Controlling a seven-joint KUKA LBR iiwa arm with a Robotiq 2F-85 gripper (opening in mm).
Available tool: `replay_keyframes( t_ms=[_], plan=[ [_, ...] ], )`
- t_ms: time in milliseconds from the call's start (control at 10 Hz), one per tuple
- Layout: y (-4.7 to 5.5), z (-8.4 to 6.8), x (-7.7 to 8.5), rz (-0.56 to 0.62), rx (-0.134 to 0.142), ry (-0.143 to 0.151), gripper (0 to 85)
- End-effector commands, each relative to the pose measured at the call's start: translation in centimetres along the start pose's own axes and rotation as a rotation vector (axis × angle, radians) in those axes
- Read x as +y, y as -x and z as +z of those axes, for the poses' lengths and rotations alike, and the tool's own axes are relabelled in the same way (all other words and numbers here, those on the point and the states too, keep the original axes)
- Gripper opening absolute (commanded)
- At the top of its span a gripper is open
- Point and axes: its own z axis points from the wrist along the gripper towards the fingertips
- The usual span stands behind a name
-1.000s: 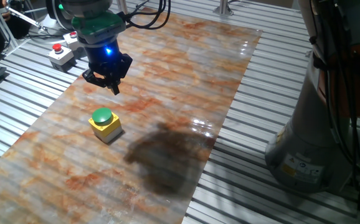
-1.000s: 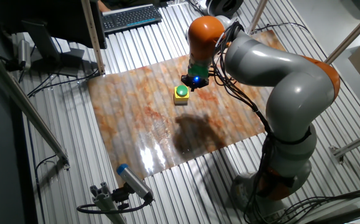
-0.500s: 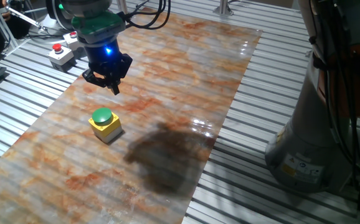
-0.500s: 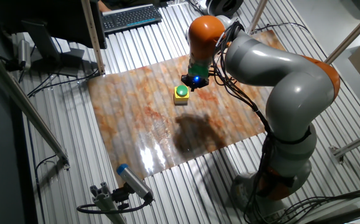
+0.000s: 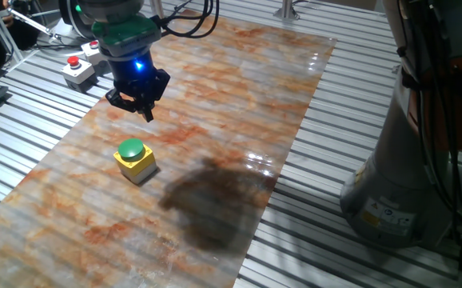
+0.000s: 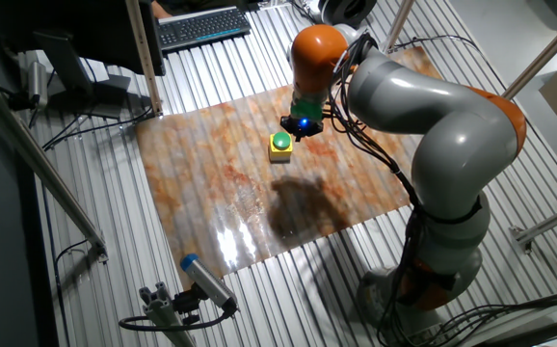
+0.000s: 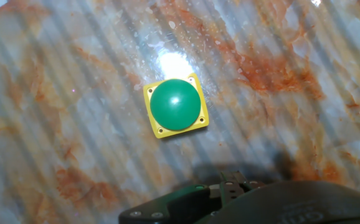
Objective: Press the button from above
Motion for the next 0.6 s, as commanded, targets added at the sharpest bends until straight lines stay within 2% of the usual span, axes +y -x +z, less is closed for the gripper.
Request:
replay_keyframes(
  t_ms=[0,100,200,300,400,500],
  plan=[
    [0.0,-0.01,0.0,0.001,0.0,0.001,0.0],
    [0.0,-0.01,0.0,0.0,-0.009,-0.022,0.0],
    [0.0,-0.01,0.0,-0.005,-0.014,-0.029,0.0],
    [0.0,-0.01,0.0,-0.009,-0.011,-0.016,0.0],
    [0.0,-0.01,0.0,-0.036,-0.023,-0.048,0.0],
    [0.0,-0.01,0.0,-0.05,-0.031,-0.063,0.0]
  ],
)
